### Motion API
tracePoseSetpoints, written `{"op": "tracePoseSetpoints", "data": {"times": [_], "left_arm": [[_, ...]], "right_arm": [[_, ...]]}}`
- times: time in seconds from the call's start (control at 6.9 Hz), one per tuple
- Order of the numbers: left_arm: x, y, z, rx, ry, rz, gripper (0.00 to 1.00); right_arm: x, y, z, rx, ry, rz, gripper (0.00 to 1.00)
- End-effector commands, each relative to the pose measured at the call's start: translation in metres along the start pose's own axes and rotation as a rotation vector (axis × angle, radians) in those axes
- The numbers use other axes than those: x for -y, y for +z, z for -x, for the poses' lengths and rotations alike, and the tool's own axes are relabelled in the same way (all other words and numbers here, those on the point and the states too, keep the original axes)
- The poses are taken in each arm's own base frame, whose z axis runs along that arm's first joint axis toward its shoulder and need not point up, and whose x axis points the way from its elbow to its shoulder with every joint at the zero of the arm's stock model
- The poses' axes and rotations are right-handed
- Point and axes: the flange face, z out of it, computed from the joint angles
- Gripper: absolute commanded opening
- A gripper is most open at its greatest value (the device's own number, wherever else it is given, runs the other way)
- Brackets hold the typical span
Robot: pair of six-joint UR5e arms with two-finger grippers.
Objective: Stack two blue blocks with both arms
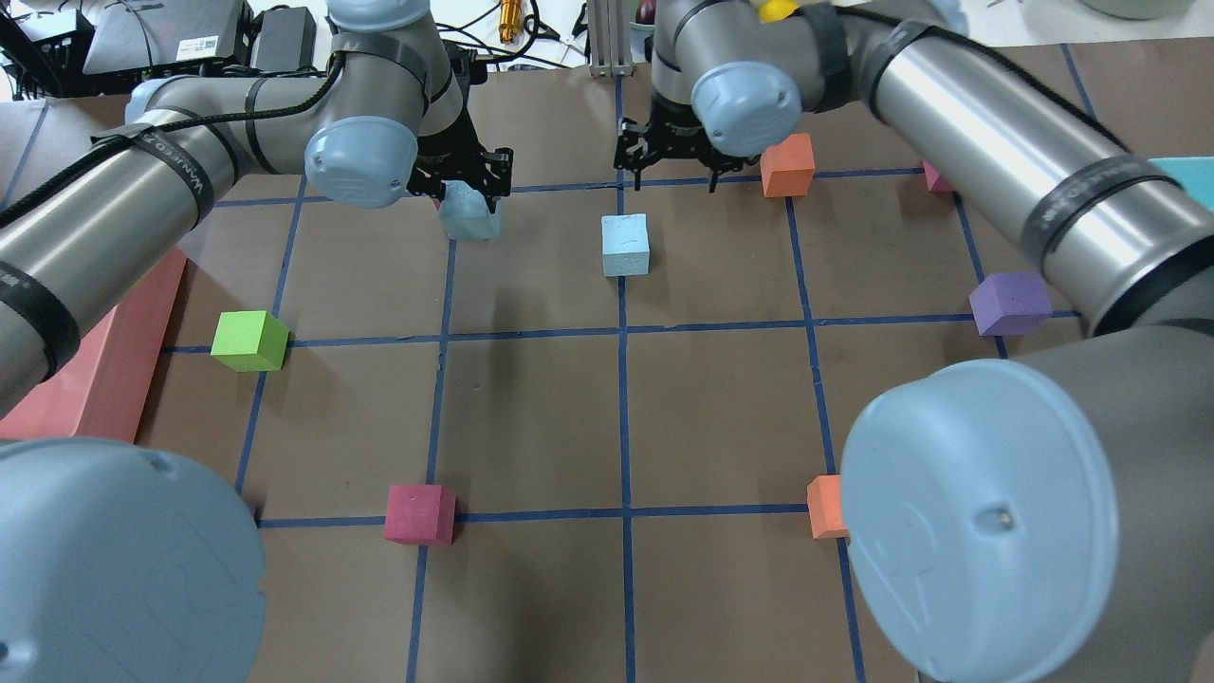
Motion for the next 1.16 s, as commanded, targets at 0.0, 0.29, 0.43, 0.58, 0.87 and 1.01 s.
{"op": "tracePoseSetpoints", "data": {"times": [0.0, 0.29, 0.43, 0.58, 0.87, 1.01], "left_arm": [[0.014, 0.005, -0.033, -0.012, -0.036, -0.009, 0.16], [0.027, -0.005, -0.086, -0.016, -0.108, 0.004, 0.16], [0.027, -0.001, -0.111, -0.018, -0.121, 0.009, 0.16], [0.023, 0.008, -0.134, -0.016, -0.124, 0.015, 0.15], [0.013, 0.020, -0.159, -0.006, -0.114, 0.031, 0.15], [0.005, 0.020, -0.170, -0.006, -0.091, 0.036, 0.15]], "right_arm": [[-0.021, -0.102, -0.076, -0.002, 0.083, -0.011, 1.00], [-0.056, -0.157, -0.098, -0.002, 0.048, -0.001, 1.00], [-0.082, -0.169, -0.103, -0.017, 0.040, 0.050, 1.00], [-0.093, -0.166, -0.107, -0.022, 0.035, 0.064, 1.00], [-0.109, -0.153, -0.113, -0.050, 0.035, 0.093, 1.00], [-0.124, -0.156, -0.113, -0.051, 0.032, 0.093, 1.00]]}}
